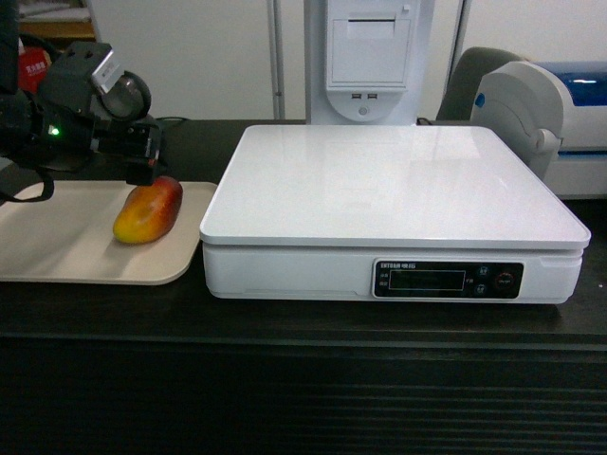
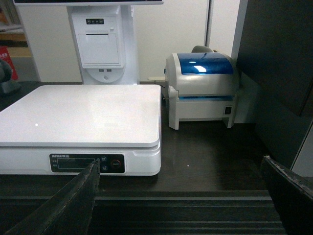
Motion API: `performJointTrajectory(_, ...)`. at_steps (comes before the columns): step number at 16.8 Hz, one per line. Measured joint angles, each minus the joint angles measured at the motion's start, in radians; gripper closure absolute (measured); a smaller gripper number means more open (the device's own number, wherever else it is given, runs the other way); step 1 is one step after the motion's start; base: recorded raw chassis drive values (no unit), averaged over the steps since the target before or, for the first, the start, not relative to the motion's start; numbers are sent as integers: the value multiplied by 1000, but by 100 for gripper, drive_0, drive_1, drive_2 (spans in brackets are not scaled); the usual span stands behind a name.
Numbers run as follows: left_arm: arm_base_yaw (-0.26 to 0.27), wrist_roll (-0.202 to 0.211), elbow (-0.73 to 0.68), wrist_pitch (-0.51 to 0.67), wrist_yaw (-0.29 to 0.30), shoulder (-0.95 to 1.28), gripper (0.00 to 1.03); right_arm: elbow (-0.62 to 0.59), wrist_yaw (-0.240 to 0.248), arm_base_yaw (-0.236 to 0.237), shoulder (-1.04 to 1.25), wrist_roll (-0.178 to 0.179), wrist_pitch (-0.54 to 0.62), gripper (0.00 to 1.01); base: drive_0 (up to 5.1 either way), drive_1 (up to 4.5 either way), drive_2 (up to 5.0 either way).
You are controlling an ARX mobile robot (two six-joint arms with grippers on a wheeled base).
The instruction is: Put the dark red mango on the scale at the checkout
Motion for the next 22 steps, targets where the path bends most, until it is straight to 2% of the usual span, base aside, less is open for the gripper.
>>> performJointTrajectory(4, -8, 5, 111, -55, -11, 75, 5, 0, 0, 0, 0, 0, 0, 3, 0, 0, 0)
performJointTrajectory(11, 9, 2, 198, -118, -30, 199, 5, 0, 0, 0, 0, 0, 0, 3, 0, 0, 0)
performJointTrajectory(15, 15, -30, 248, -184, -3, 244, 5, 0, 0, 0, 0, 0, 0, 3, 0, 0, 0)
performJointTrajectory(16, 15, -50, 260, -215, 9, 254, 5, 0, 0, 0, 0, 0, 0, 3, 0, 0, 0)
performJointTrajectory(20, 15, -81, 265, -245, 24, 260, 40, 0, 0, 0, 0, 0, 0, 3, 0, 0, 0)
performJointTrajectory(22, 15, -83, 265, -259, 31, 253, 43, 0, 0, 0, 0, 0, 0, 3, 0, 0, 0)
